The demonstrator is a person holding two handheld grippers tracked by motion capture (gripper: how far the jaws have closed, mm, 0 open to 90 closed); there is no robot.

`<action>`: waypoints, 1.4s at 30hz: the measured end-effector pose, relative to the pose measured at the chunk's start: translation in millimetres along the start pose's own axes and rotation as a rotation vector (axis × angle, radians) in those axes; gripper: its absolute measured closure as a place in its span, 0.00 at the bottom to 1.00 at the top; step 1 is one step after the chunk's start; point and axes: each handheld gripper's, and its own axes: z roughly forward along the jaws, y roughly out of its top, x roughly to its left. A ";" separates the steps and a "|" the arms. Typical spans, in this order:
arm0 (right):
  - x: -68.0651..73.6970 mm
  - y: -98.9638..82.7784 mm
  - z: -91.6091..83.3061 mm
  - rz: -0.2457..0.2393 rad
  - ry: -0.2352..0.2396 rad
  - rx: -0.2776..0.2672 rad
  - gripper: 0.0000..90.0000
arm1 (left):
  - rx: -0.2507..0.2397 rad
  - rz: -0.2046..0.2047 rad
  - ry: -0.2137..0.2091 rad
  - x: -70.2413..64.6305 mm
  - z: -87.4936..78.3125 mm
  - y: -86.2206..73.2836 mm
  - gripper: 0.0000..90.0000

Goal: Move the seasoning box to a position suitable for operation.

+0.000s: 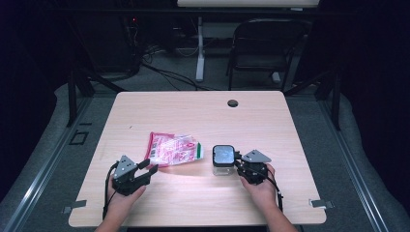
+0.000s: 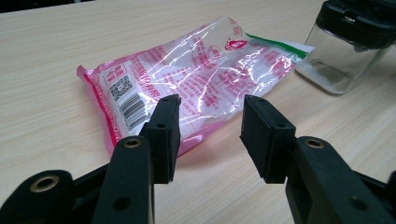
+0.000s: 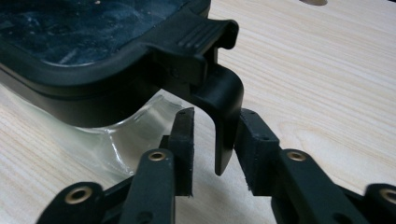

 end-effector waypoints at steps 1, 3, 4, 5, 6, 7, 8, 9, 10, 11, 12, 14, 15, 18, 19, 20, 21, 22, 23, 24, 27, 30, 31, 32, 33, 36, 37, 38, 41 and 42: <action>0.0 0.0 0.0 0.000 0.000 0.000 0.78 | 0.000 0.000 0.000 0.0 0.0 0.0 0.63; 0.7 1.0 0.9 -0.018 -0.007 0.000 0.81 | 0.001 0.012 0.005 -1.7 -0.1 0.0 0.64; -0.2 1.6 0.9 -0.025 -0.010 0.002 0.85 | 0.007 0.016 0.005 -2.9 -0.4 0.2 0.64; -0.2 1.6 0.9 -0.025 -0.010 0.002 0.85 | 0.006 0.021 0.000 -4.2 -0.1 0.2 0.64; -0.8 1.6 0.7 -0.027 -0.010 0.004 0.88 | 0.005 0.027 -0.002 -5.8 0.1 0.2 0.65; -1.2 1.8 0.3 -0.030 -0.014 0.006 0.88 | 0.003 0.036 -0.001 -7.5 0.6 0.3 0.65; -1.3 2.0 0.2 -0.030 -0.014 0.007 0.88 | 0.008 0.045 -0.004 -8.7 0.8 0.8 0.66; -1.2 2.1 0.1 -0.034 -0.014 0.006 0.89 | 0.008 0.043 -0.008 -10.1 1.6 0.9 0.66; -0.7 2.2 0.2 -0.037 -0.020 0.005 0.89 | 0.010 0.044 -0.015 -11.1 2.3 1.2 0.67; -0.7 2.2 0.2 -0.037 -0.020 0.005 0.89 | 0.015 0.049 -0.020 -12.3 3.0 1.6 0.67; -0.7 2.2 0.1 -0.037 -0.019 0.006 0.89 | 0.013 0.059 -0.021 -13.5 4.5 1.7 0.67; -0.8 2.5 -0.5 -0.028 -0.011 0.012 0.89 | 0.023 0.070 -0.028 -16.6 7.7 2.3 0.68; -0.8 2.5 -0.5 -0.028 -0.011 0.012 0.89 | 0.023 0.070 -0.028 -16.6 7.7 2.3 0.68; -0.4 2.4 -1.5 -0.034 -0.014 0.015 0.90 | 0.029 0.074 -0.029 -20.0 11.1 2.7 0.68; -0.4 2.4 -1.5 -0.034 -0.014 0.015 0.90 | 0.029 0.074 -0.029 -20.0 11.1 2.7 0.69; -0.1 2.4 -1.9 -0.034 -0.015 0.017 0.90 | 0.023 0.078 -0.029 -20.5 12.1 2.7 0.69; 0.6 2.3 -2.0 -0.029 -0.016 0.013 0.90 | 0.023 0.077 -0.027 -21.6 12.6 2.9 0.69; 1.0 2.4 -2.6 -0.029 -0.018 0.016 0.90 | 0.025 0.079 -0.027 -22.7 13.0 3.2 0.69; 0.9 2.8 -3.6 -0.038 -0.020 0.021 0.90 | 0.022 0.081 -0.025 -24.3 13.8 3.3 0.69; 1.6 3.0 -4.4 -0.039 -0.029 0.019 0.91 | 0.021 0.086 -0.027 -25.9 14.6 3.5 0.69; 3.4 3.6 -6.1 -0.037 -0.035 0.007 0.92 | 0.026 0.107 -0.037 -33.0 17.3 4.4 0.69; 5.7 4.6 -8.5 -0.046 -0.044 0.009 0.95 | 0.025 0.119 -0.056 -40.3 20.9 5.1 0.69; 6.5 4.8 -8.9 -0.046 -0.039 0.015 0.95 | 0.031 0.123 -0.063 -42.8 22.2 5.0 0.69; 7.2 4.6 -9.4 -0.045 -0.027 0.014 0.95 | 0.032 0.134 -0.068 -45.1 23.8 4.8 0.69; 8.6 4.8 -9.4 -0.047 -0.033 0.015 0.95 | 0.038 0.140 -0.071 -47.2 24.8 4.9 0.69; 13.6 5.1 -11.3 -0.047 -0.052 0.013 0.95 | 0.040 0.133 -0.083 -52.3 28.3 4.6 0.69; 13.6 5.1 -11.3 -0.047 -0.052 0.013 0.95 | 0.037 0.132 -0.089 -53.9 29.3 4.6 0.69; 15.9 5.2 -12.9 -0.052 -0.054 0.008 0.95 | 0.035 0.132 -0.094 -55.8 30.3 4.5 0.69; 18.1 5.1 -14.4 -0.055 -0.046 0.009 0.96 | 0.041 0.148 -0.112 -59.2 31.6 3.9 0.69; 19.5 4.8 -14.3 -0.051 -0.043 0.009 0.96 | 0.042 0.150 -0.116 -59.2 31.7 3.8 0.69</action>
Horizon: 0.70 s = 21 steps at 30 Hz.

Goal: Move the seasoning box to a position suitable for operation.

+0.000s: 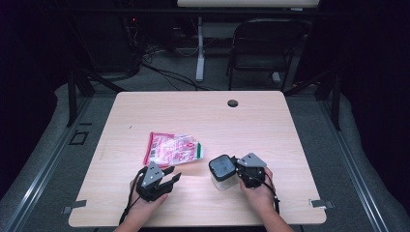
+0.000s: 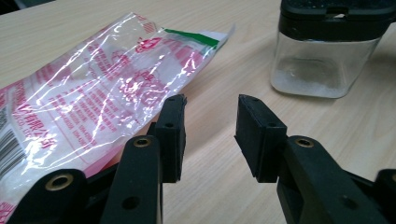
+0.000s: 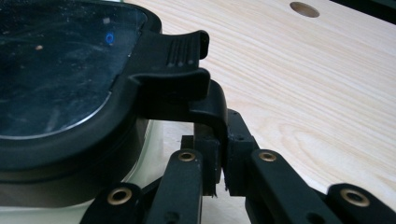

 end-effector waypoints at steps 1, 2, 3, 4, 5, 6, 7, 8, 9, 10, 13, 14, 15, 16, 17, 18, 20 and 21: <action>1.3 -0.3 0.1 0.006 0.007 0.002 0.96 | 0.000 -0.002 -0.005 0.7 -0.3 0.0 0.69; 2.6 -0.7 0.1 0.016 0.020 0.007 0.96 | -0.003 -0.007 -0.009 1.7 -0.5 -0.1 0.69; 3.8 -1.1 0.1 0.019 0.029 0.008 0.96 | 0.000 -0.015 -0.013 2.5 -0.9 -0.1 0.69; 6.4 -1.0 -1.8 0.020 0.034 0.000 0.96 | -0.002 -0.021 -0.014 4.1 -1.4 -0.6 0.69; 6.4 -1.0 -1.8 0.020 0.034 0.000 0.96 | -0.002 -0.021 -0.014 4.1 -1.4 -0.6 0.69; 7.9 -1.1 -2.9 0.032 0.041 -0.013 0.96 | -0.002 -0.021 -0.008 4.5 -1.7 -0.6 0.69; 8.1 -0.8 -4.9 0.038 0.052 -0.014 0.96 | -0.001 -0.016 -0.012 5.3 -2.0 -0.6 0.69; 8.9 -0.7 -6.4 0.050 0.060 -0.021 0.96 | 0.001 -0.015 -0.009 5.6 -2.1 -0.6 0.69; 10.1 -0.5 -7.8 0.060 0.071 -0.027 0.96 | 0.003 -0.016 -0.011 5.9 -2.1 -0.6 0.69; 13.0 -0.1 -10.3 0.056 0.077 -0.036 0.96 | 0.004 -0.016 -0.018 5.7 -1.2 -0.5 0.69; 16.6 0.0 -12.1 0.042 0.085 -0.043 0.96 | 0.010 -0.006 -0.021 4.7 0.5 0.0 0.69; 18.4 0.0 -12.6 0.033 0.086 -0.041 0.96 | 0.014 -0.008 -0.023 3.8 1.0 0.2 0.69; 20.6 -0.3 -12.3 0.034 0.090 -0.046 0.96 | 0.010 -0.010 -0.030 2.9 2.1 0.2 0.69; 22.0 0.0 -12.7 0.021 0.089 -0.042 0.95 | 0.012 -0.007 -0.036 2.1 2.9 0.2 0.69; 23.7 -0.1 -12.1 0.020 0.092 -0.049 0.95 | 0.014 -0.009 -0.040 0.7 3.8 0.2 0.69; 24.6 0.1 -12.0 0.019 0.093 -0.043 0.95 | 0.017 -0.004 -0.048 -0.2 4.8 0.0 0.69; 25.9 0.1 -10.3 0.022 0.096 -0.043 0.95 | 0.027 0.008 -0.056 -3.2 6.4 -0.2 0.69; 26.9 -0.1 -9.2 0.031 0.097 -0.046 0.95 | 0.032 0.011 -0.058 -4.5 7.0 -0.4 0.69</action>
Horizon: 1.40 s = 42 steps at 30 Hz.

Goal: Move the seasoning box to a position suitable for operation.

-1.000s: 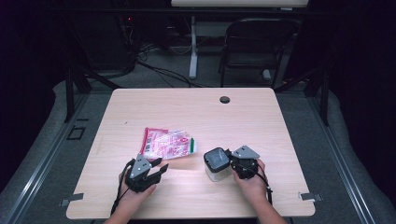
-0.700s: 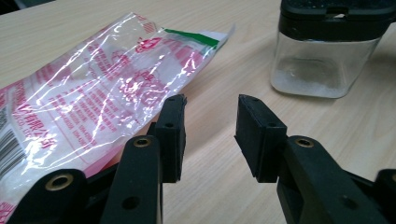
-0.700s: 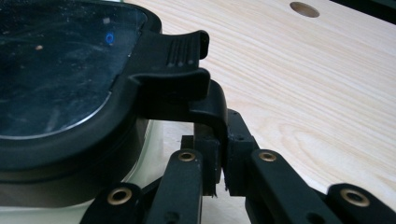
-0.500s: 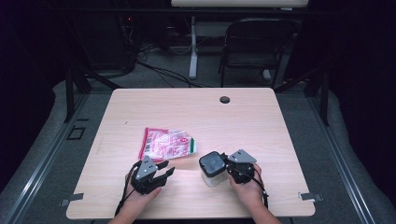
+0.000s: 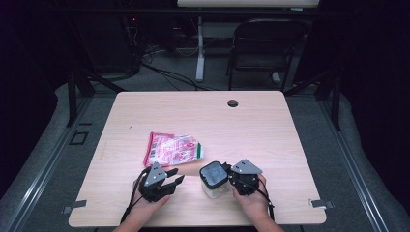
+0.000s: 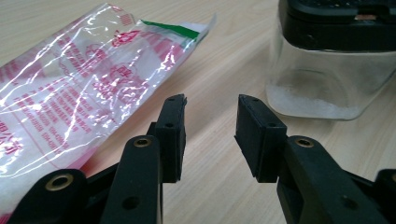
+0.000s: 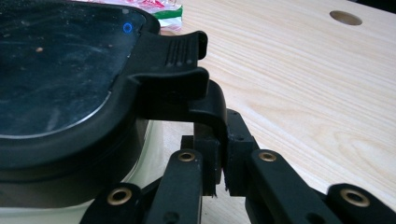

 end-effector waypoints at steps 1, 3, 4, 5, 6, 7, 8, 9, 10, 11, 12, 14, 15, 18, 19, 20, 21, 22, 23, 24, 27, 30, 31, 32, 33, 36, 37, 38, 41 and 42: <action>0.5 0.3 0.9 -0.003 0.003 0.005 0.95 | -0.001 -0.001 -0.005 -1.0 1.0 -0.3 0.70; 0.9 0.2 1.4 -0.001 0.003 0.005 0.95 | 0.005 0.002 -0.014 -2.8 2.5 -0.8 0.70; 1.4 0.1 1.8 0.000 0.006 0.006 0.95 | 0.009 0.001 -0.022 -3.9 3.3 -0.9 0.71; 1.7 -0.3 3.1 -0.002 0.006 0.011 0.95 | 0.008 0.002 -0.026 -5.0 4.3 -1.1 0.72; 1.7 -0.3 3.1 -0.002 0.006 0.011 0.95 | 0.017 0.009 -0.031 -6.1 4.8 -0.8 0.72; 1.9 -0.7 4.0 0.004 0.011 0.015 0.95 | 0.015 0.010 -0.039 -7.4 5.9 -0.9 0.73; 2.0 -1.2 5.1 0.011 0.013 0.017 0.94 | 0.020 0.012 -0.047 -8.6 6.5 -0.6 0.75; 3.3 -2.0 6.5 0.012 0.011 0.015 0.94 | 0.028 0.022 -0.058 -10.7 8.0 -0.5 0.78; 3.3 -2.0 6.5 0.012 0.011 0.015 0.94 | 0.028 0.022 -0.058 -10.7 8.0 -0.5 0.79; 3.7 -2.2 6.5 0.011 0.015 0.015 0.94 | 0.031 0.025 -0.065 -11.6 8.5 -0.5 0.79; 4.1 -2.8 6.3 0.011 0.018 0.020 0.94 | 0.033 0.033 -0.069 -12.1 9.0 -0.6 0.83; 4.1 -3.2 6.6 0.012 0.023 0.023 0.94 | 0.042 0.041 -0.078 -12.8 10.0 -0.3 0.84; 4.2 -3.9 6.9 0.019 0.030 0.021 0.94 | 0.048 0.043 -0.081 -13.4 10.6 -0.1 0.85; 5.4 -5.1 5.8 0.009 0.035 0.023 0.93 | 0.047 0.044 -0.095 -14.9 11.9 0.8 0.88; 5.5 -5.8 5.7 0.012 0.039 0.022 0.92 | 0.046 0.038 -0.105 -15.8 12.0 1.4 0.88; 5.3 -6.4 4.9 0.014 0.045 0.031 0.92 | 0.048 0.036 -0.112 -16.9 12.1 2.1 0.89; 5.1 -7.6 3.6 0.018 0.060 0.031 0.89 | 0.047 0.037 -0.130 -19.7 12.6 3.1 0.89; 5.1 -7.6 3.6 0.018 0.060 0.031 0.89 | 0.047 0.037 -0.130 -19.7 12.6 3.1 0.89; 4.6 -7.8 2.3 0.019 0.065 0.033 0.89 | 0.051 0.041 -0.135 -21.7 12.9 3.6 0.89; 4.5 -8.1 0.6 0.016 0.063 0.035 0.88 | 0.055 0.048 -0.139 -23.4 13.5 4.0 0.89; 3.8 -9.7 -3.5 -0.015 0.067 0.035 0.86 | 0.057 0.061 -0.141 -25.9 15.6 5.1 0.89; 5.2 -10.6 -8.7 -0.030 0.071 0.039 0.84 | 0.058 0.052 -0.146 -25.8 17.1 6.9 0.89; 6.1 -10.7 -10.4 -0.040 0.072 0.042 0.82 | 0.058 0.049 -0.150 -25.4 17.8 7.4 0.89; 7.7 -10.9 -11.7 -0.044 0.076 0.040 0.81 | 0.057 0.047 -0.150 -25.0 18.6 8.0 0.89; 10.6 -11.1 -15.2 -0.062 0.065 0.043 0.80 | 0.058 0.040 -0.152 -24.2 20.0 9.0 0.89; 14.3 -11.1 -20.5 -0.064 0.064 0.057 0.77 | 0.063 0.038 -0.147 -22.4 21.7 9.8 0.90; 14.3 -11.1 -20.5 -0.064 0.064 0.057 0.77 | 0.063 0.038 -0.147 -22.4 21.7 9.8 0.90; 15.5 -11.2 -22.4 -0.066 0.065 0.061 0.76 | 0.065 0.033 -0.143 -21.7 22.3 10.0 0.90; 18.9 -11.5 -26.2 -0.057 0.074 0.065 0.75 | 0.069 0.015 -0.138 -18.7 23.8 10.7 0.91; 20.1 -11.6 -27.4 -0.055 0.073 0.065 0.75 | 0.067 0.010 -0.137 -18.0 24.1 10.9 0.91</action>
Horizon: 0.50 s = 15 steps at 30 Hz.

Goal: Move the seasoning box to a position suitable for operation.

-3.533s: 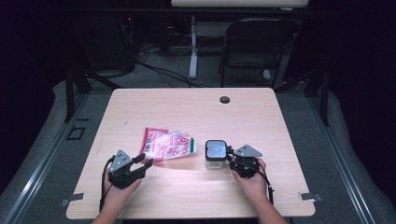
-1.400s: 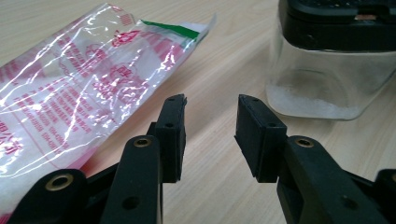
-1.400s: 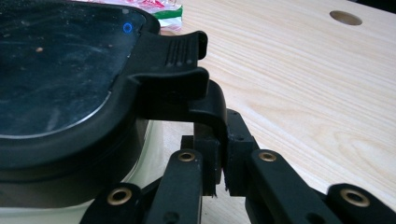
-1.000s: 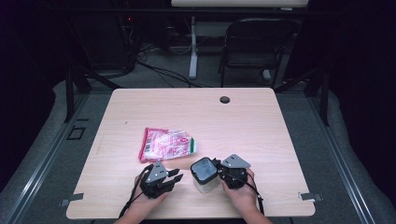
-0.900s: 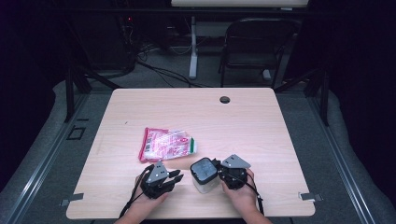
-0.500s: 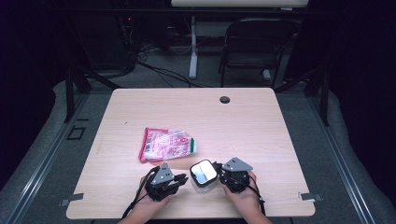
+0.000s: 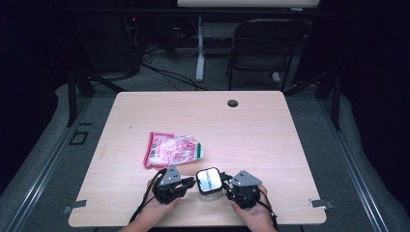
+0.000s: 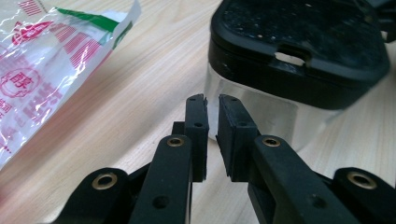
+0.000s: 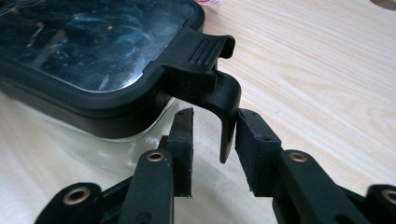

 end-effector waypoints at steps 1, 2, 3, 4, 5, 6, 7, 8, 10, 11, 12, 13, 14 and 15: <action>1.7 0.2 -2.3 -0.011 0.006 0.004 0.74 | 0.001 0.001 0.003 0.6 0.0 0.3 0.91; 1.7 0.2 -2.3 -0.011 0.006 0.004 0.74 | 0.004 0.002 0.006 1.1 0.0 0.7 0.91; 3.2 0.2 -4.9 -0.007 0.017 0.005 0.74 | 0.003 0.000 0.006 1.4 0.2 0.9 0.91; 3.2 0.2 -4.9 -0.007 0.017 0.005 0.74 | 0.001 -0.003 0.008 1.8 0.6 1.0 0.91; 4.3 0.1 -6.2 -0.003 0.021 0.005 0.74 | 0.003 -0.006 0.007 2.3 0.6 1.1 0.91; 4.8 0.0 -7.6 -0.007 0.028 0.004 0.74 | 0.002 -0.009 0.008 2.7 0.9 1.2 0.91; 5.8 0.0 -9.8 -0.001 0.037 -0.001 0.73 | 0.001 -0.012 0.011 2.8 1.0 1.2 0.90; 5.8 0.0 -9.8 -0.001 0.037 -0.001 0.73 | 0.001 -0.012 0.011 2.8 1.0 1.2 0.90; 5.8 0.3 -11.2 -0.006 0.035 -0.008 0.72 | 0.001 -0.011 0.011 2.7 0.8 1.3 0.90; 5.3 0.6 -11.8 -0.008 0.035 -0.009 0.71 | 0.002 -0.013 0.011 2.6 0.5 1.4 0.90; 4.8 0.7 -12.5 -0.005 0.036 -0.011 0.71 | 0.001 -0.011 0.010 2.5 -0.1 1.5 0.90; 4.4 0.9 -13.6 -0.001 0.033 -0.018 0.70 | 0.001 -0.012 0.009 2.3 -0.7 1.6 0.90; 3.8 0.9 -15.1 0.000 0.037 -0.017 0.69 | -0.001 -0.010 0.010 2.1 -1.4 1.7 0.89; 3.6 0.8 -16.5 0.005 0.039 -0.021 0.69 | -0.002 -0.012 0.009 1.9 -2.0 1.8 0.89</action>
